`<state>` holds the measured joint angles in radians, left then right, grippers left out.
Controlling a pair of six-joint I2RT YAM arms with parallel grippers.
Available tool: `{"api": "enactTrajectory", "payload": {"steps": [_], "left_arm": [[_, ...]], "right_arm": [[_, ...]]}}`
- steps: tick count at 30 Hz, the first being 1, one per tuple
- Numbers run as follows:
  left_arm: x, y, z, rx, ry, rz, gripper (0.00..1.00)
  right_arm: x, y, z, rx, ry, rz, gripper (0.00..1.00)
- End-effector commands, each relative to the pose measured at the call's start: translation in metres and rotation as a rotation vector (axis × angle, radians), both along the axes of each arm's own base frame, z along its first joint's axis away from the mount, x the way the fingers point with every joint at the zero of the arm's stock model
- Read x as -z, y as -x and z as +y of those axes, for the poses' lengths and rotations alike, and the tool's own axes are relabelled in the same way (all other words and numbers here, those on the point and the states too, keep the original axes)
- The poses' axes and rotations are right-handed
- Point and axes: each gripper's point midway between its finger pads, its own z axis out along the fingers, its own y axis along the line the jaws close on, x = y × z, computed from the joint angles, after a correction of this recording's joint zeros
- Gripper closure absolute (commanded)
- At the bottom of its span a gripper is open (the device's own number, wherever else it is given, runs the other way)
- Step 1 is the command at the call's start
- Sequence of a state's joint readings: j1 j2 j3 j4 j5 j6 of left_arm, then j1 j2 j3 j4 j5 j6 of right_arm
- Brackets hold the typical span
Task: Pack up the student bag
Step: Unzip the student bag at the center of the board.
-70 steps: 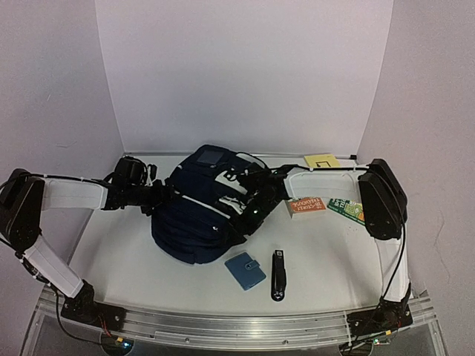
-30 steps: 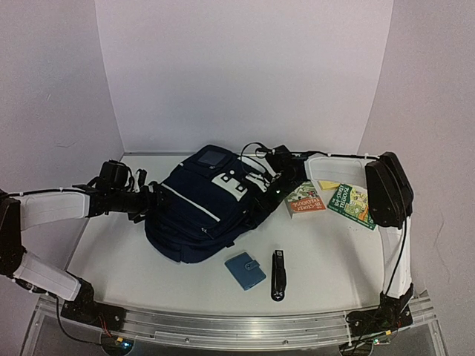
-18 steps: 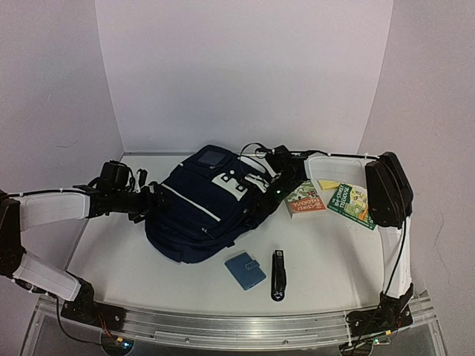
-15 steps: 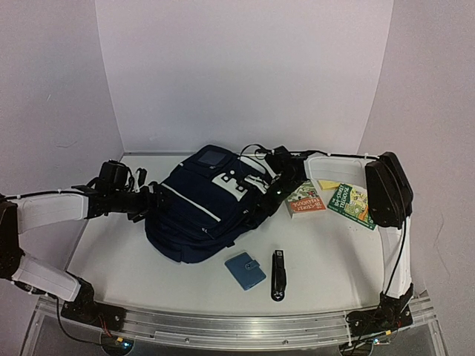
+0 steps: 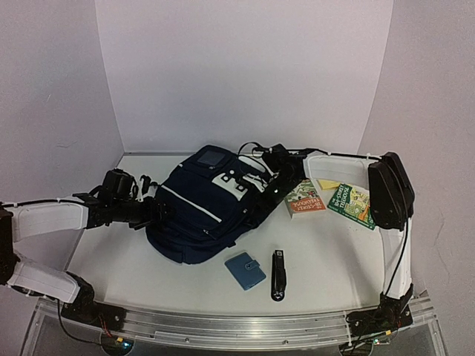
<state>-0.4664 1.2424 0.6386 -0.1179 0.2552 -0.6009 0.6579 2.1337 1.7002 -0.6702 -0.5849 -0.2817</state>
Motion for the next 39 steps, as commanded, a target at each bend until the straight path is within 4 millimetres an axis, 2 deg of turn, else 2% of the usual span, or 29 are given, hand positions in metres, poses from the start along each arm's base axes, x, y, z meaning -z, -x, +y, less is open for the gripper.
{"api": "enactTrajectory", "payload": {"steps": [1,3,7,12,14,18,21,24,29,32,35,39], "left_arm": [[-0.003,-0.003,-0.019,-0.006,0.065,-0.041,0.14],[-0.004,-0.001,-0.028,0.013,0.085,-0.063,0.14],[-0.004,0.001,-0.034,0.03,0.064,-0.067,0.16],[-0.006,0.003,-0.032,-0.003,0.102,-0.075,0.23],[-0.009,0.0,-0.027,-0.044,0.105,-0.092,0.25],[-0.02,-0.006,-0.017,-0.11,0.109,-0.14,0.2],[-0.026,-0.008,-0.02,-0.097,0.107,-0.144,0.16],[-0.019,-0.004,-0.028,-0.071,0.135,-0.103,0.14],[0.004,0.004,-0.044,-0.066,0.209,-0.061,0.17],[0.018,0.005,-0.061,-0.06,0.202,-0.041,0.19],[0.027,0.003,-0.073,-0.08,0.204,-0.029,0.22],[0.032,0.001,-0.076,-0.14,0.229,-0.03,0.27]], "right_arm": [[-0.014,0.037,0.017,-0.044,0.017,-0.019,1.0],[-0.009,0.037,0.017,-0.042,0.04,-0.029,1.0],[-0.009,0.005,0.012,0.03,0.049,-0.06,1.0],[-0.034,-0.042,0.014,0.106,0.01,-0.141,1.0],[-0.041,-0.053,0.019,0.114,-0.003,-0.167,1.0],[-0.05,-0.068,0.032,0.133,-0.037,-0.185,1.0],[-0.055,-0.078,0.033,0.156,-0.029,-0.219,1.0],[-0.063,-0.064,0.03,0.149,-0.048,-0.189,1.0],[-0.039,0.001,0.026,0.057,-0.014,-0.094,1.0],[-0.026,0.028,0.033,0.015,0.0,-0.052,1.0],[-0.023,0.035,0.041,0.012,-0.011,-0.031,1.0],[-0.033,0.039,0.057,0.011,-0.061,-0.008,1.0]]}}
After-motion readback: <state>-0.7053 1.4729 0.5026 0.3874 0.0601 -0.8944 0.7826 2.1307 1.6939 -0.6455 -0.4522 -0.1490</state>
